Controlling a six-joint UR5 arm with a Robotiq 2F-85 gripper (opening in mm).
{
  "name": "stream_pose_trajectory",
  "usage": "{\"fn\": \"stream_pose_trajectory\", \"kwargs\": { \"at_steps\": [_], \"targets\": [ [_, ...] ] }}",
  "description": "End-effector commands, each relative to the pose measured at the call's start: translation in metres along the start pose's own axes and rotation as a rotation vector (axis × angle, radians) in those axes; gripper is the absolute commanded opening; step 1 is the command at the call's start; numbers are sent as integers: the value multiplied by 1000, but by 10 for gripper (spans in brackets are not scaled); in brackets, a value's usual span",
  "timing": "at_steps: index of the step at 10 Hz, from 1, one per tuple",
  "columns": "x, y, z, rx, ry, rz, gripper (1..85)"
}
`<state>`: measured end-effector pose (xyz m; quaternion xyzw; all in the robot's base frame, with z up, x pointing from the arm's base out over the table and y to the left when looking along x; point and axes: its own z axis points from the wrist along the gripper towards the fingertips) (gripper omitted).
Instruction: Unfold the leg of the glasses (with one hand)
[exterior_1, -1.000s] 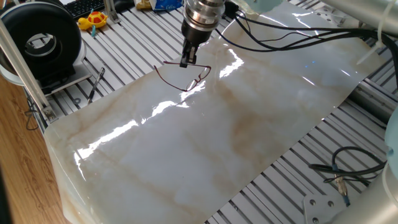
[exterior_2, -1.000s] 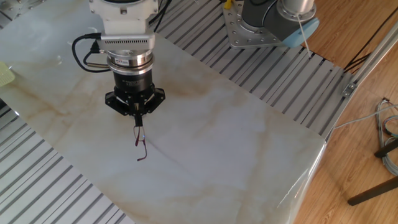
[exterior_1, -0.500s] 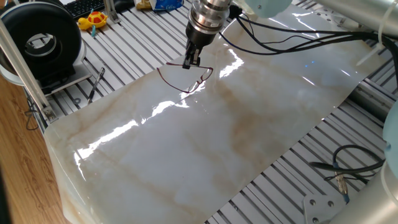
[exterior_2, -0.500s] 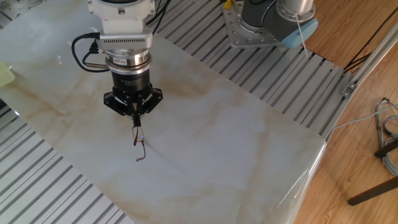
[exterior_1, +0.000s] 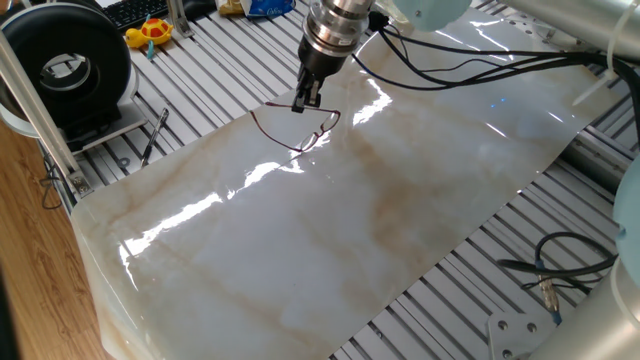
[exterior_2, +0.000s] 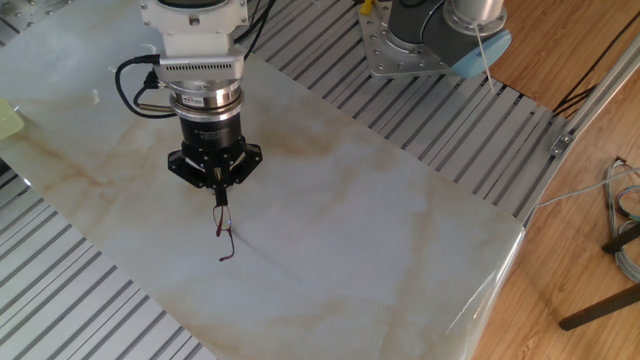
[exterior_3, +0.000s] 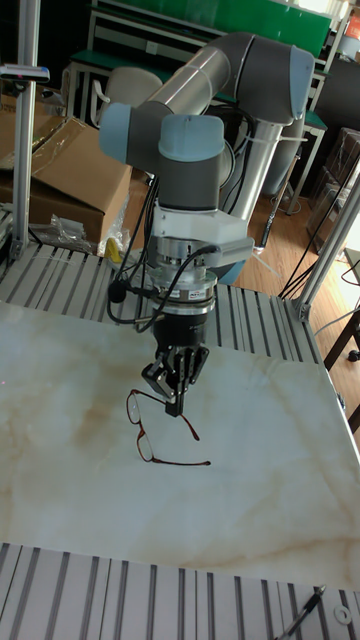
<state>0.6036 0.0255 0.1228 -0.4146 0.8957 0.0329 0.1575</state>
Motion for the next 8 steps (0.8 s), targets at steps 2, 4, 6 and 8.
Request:
{"fn": "stream_pose_trajectory", "kwargs": {
  "at_steps": [2, 4, 6, 8],
  "targets": [
    [-6, 3, -3, -12, -28, -8, 13],
    [-10, 3, 0, -8, -39, -11, 13],
    [-12, 4, 1, -6, -40, -9, 13],
    [-12, 3, 2, -3, -37, -11, 13]
  ]
}}
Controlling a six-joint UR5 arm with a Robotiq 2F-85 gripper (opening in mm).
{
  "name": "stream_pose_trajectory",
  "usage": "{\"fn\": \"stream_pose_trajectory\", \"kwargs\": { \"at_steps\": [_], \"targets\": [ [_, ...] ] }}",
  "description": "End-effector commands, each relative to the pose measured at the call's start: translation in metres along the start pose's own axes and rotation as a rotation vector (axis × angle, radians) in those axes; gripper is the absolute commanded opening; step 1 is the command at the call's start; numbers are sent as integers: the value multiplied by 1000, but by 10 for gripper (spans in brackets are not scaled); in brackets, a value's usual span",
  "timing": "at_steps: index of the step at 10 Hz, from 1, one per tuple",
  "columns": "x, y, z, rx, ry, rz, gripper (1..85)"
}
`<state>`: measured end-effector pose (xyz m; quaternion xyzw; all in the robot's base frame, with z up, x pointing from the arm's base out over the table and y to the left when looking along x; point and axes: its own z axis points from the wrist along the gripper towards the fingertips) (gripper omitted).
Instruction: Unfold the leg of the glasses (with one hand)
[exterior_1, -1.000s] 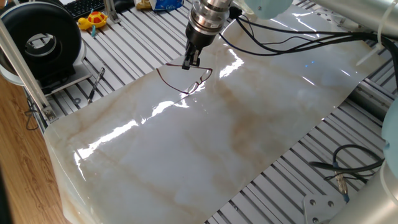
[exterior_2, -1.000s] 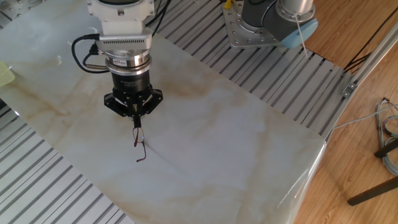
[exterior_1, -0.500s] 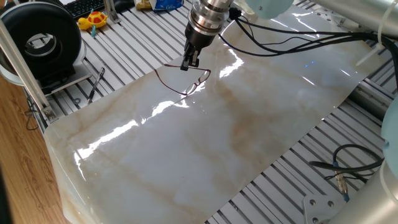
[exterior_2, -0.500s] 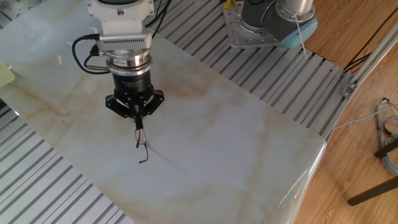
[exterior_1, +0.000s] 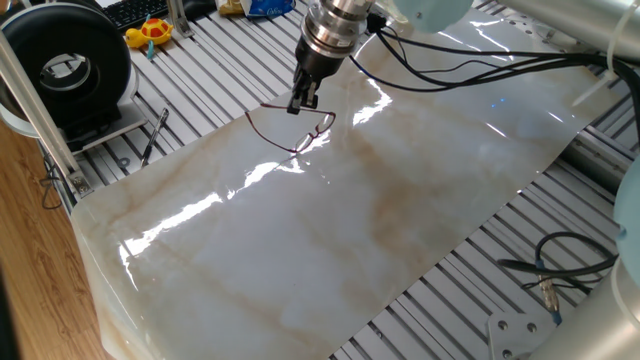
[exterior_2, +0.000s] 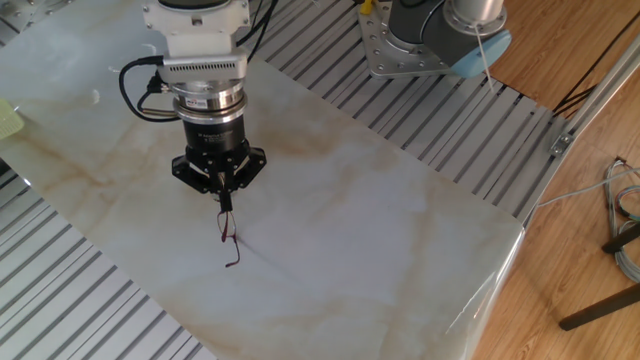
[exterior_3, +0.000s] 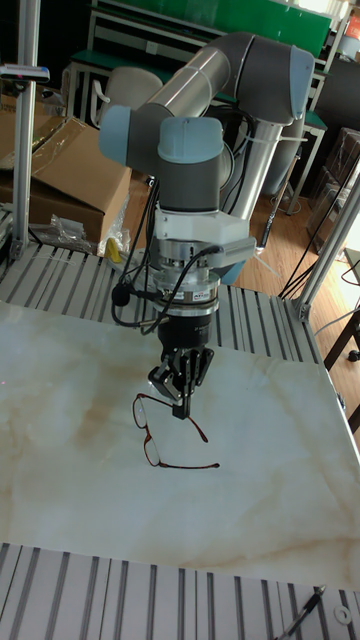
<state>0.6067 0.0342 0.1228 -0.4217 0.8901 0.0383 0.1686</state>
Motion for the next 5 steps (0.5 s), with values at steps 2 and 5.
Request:
{"fn": "stream_pose_trajectory", "kwargs": {
  "at_steps": [2, 5],
  "targets": [
    [-4, -1, 1, 4, -12, 4, 13],
    [-3, -3, 4, 7, -11, 1, 13]
  ]
}}
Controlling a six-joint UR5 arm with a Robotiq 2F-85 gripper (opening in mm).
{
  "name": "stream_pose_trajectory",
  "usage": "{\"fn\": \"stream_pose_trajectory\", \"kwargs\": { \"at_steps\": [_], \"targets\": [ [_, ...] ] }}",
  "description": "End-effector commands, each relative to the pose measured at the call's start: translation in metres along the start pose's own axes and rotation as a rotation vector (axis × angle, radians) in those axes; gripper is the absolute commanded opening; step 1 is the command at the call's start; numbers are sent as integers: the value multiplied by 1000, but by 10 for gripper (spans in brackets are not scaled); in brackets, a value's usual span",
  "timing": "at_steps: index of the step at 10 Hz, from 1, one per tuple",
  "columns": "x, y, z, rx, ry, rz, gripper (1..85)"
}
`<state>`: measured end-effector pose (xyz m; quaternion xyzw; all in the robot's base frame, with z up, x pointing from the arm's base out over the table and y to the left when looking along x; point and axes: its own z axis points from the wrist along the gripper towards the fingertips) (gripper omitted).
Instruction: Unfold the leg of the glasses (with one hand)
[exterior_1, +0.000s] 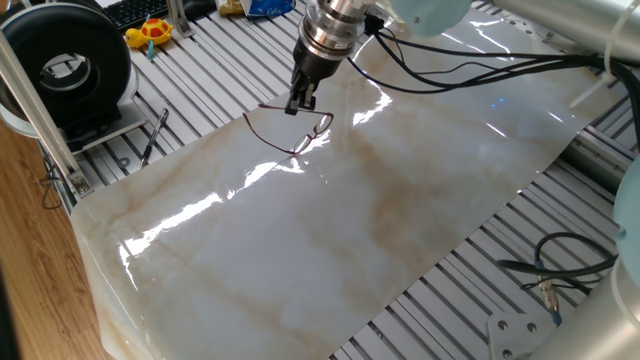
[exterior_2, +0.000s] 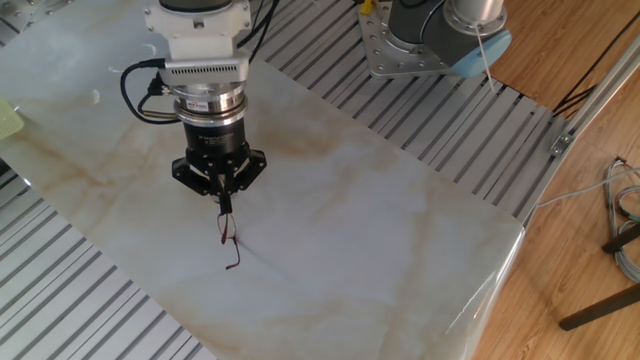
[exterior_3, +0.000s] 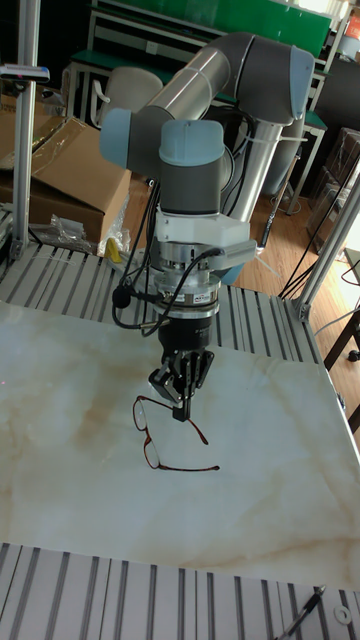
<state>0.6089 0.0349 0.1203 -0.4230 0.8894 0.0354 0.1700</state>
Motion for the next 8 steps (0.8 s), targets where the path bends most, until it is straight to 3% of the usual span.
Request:
{"fn": "stream_pose_trajectory", "kwargs": {
  "at_steps": [1, 3, 5, 6, 8],
  "targets": [
    [-3, -2, 2, 1, -10, 5, 13],
    [-2, -3, 2, 4, -7, 4, 13],
    [-1, -4, 3, 8, -3, -5, 83],
    [-1, -6, 4, 14, 0, -13, 197],
    [-1, -5, 4, 11, 3, -16, 303]
  ]
}}
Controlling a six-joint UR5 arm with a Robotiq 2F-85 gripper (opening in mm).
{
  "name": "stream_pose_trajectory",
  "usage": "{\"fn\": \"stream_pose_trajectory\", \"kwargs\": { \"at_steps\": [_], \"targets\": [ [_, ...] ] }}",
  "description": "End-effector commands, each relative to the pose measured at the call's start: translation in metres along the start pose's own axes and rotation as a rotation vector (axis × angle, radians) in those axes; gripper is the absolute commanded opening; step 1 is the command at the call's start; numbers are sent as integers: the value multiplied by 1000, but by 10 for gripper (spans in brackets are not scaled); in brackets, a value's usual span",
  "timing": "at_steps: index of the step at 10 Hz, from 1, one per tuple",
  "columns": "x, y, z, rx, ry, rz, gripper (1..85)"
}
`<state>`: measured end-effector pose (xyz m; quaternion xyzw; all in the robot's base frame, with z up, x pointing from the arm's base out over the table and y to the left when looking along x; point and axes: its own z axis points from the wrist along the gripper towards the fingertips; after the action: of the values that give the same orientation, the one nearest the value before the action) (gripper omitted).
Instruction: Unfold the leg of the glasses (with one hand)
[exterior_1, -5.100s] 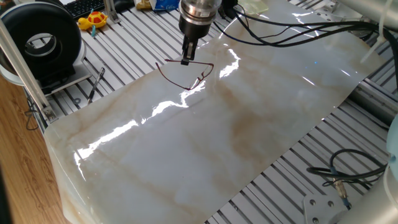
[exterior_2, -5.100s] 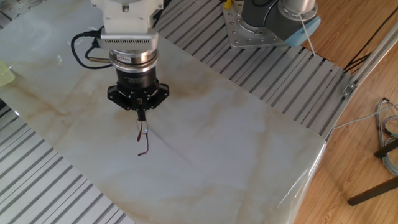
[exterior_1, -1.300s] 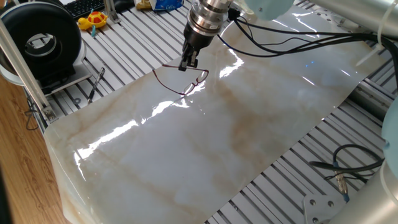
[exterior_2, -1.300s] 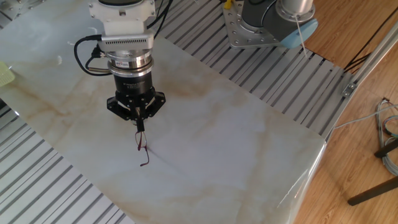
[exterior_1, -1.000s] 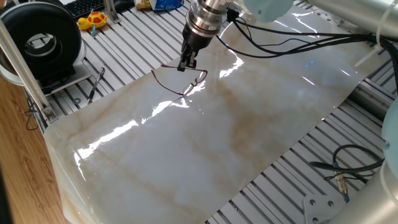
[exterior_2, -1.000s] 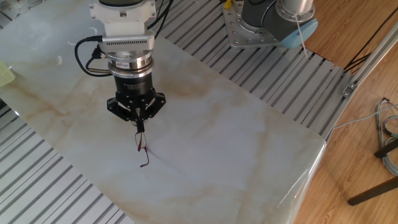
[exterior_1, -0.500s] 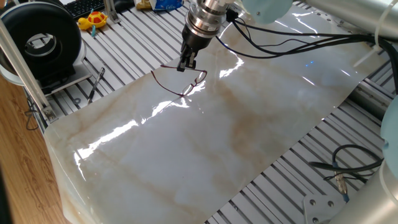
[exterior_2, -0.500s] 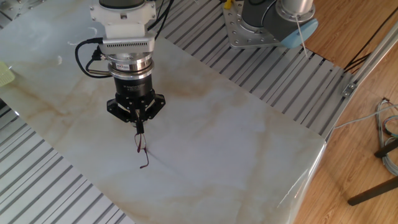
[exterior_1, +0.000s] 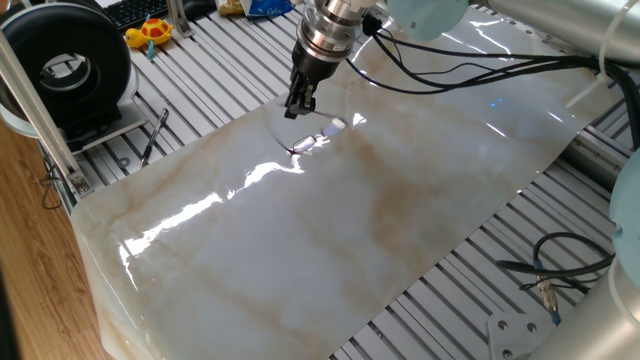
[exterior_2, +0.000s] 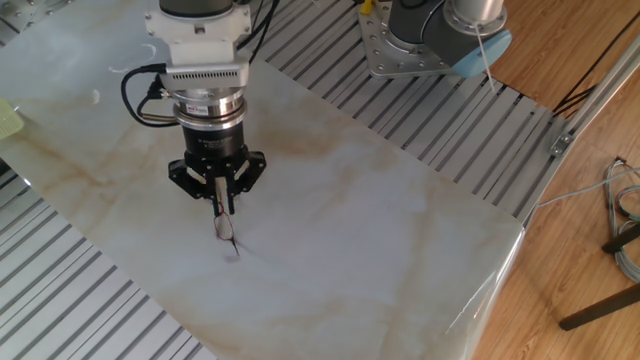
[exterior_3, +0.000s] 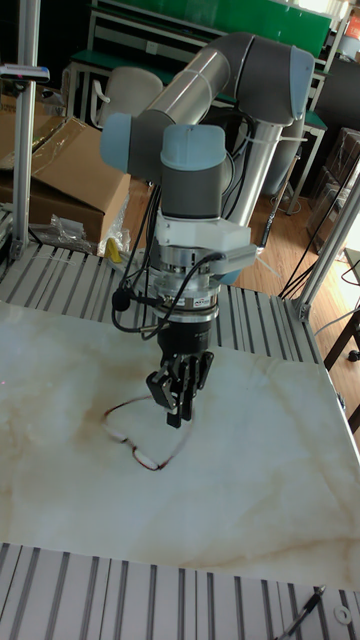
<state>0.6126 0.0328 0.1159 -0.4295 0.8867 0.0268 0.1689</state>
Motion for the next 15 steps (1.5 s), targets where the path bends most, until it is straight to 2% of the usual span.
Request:
{"fn": "stream_pose_trajectory", "kwargs": {
  "at_steps": [1, 9, 10, 11, 12, 15],
  "targets": [
    [-1, -1, -1, 0, -5, 0, 323],
    [3, -3, -7, -5, 19, 11, 323],
    [5, -5, -12, 4, 33, 23, 310],
    [9, -7, -20, 16, 50, 39, 220],
    [13, -10, -27, 18, 67, 38, 197],
    [15, -14, -35, 16, 67, 45, 180]
  ]
}}
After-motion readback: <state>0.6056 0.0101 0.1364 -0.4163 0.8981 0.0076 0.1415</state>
